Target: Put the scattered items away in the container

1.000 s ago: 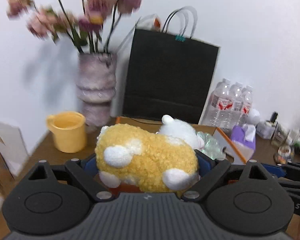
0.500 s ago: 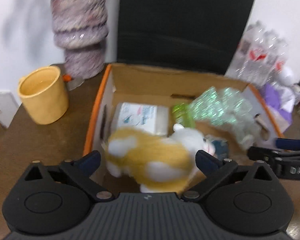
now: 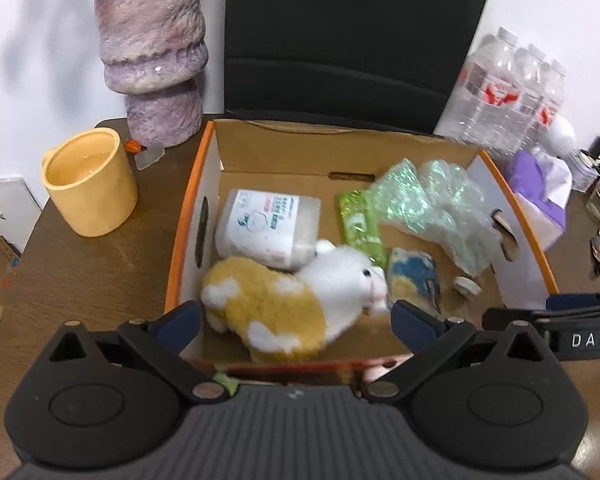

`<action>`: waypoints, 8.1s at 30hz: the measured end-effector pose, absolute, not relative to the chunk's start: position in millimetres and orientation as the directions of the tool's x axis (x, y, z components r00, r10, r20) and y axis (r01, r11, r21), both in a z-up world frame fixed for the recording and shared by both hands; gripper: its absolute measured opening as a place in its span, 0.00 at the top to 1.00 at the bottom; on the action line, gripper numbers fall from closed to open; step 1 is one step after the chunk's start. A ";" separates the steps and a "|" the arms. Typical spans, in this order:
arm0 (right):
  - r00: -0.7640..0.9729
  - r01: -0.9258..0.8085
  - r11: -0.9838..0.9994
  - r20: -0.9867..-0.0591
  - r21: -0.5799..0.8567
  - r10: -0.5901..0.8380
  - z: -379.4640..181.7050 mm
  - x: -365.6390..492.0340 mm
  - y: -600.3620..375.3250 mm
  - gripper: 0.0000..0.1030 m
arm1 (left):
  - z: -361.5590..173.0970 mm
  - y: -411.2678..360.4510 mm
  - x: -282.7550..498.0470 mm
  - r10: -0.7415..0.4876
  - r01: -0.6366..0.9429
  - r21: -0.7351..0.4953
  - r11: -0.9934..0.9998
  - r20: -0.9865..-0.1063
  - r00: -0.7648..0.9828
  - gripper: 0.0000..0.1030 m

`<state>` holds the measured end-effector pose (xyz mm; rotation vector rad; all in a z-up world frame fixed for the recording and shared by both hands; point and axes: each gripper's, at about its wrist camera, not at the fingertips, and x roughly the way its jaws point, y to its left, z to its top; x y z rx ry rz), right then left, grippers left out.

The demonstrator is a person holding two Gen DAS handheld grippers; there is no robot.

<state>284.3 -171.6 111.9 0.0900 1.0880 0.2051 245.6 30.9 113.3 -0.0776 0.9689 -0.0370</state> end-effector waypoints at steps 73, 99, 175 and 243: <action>0.747 -0.192 0.981 -0.645 0.020 0.159 21.4 -4.9 -181.3 0.00 | 7.8 -5.2 -30.4 0.010 -0.001 0.015 1.000 -0.645 0.764 0.00; 0.749 -0.180 0.984 -0.646 0.019 0.149 20.8 -7.1 -182.1 0.00 | 7.5 -5.5 -28.8 -0.003 0.012 0.009 1.000 -0.645 0.764 0.00; 0.425 -0.151 0.976 -0.881 0.156 0.207 120.4 351.4 -167.9 0.16 | 128.5 37.2 330.9 -0.082 -0.021 -0.122 0.992 -0.777 0.624 0.00; 0.750 -0.170 0.985 -0.646 0.019 0.142 20.7 22.4 -167.4 0.00 | 8.8 5.4 -4.0 -0.002 0.028 0.031 0.999 -0.642 0.767 0.00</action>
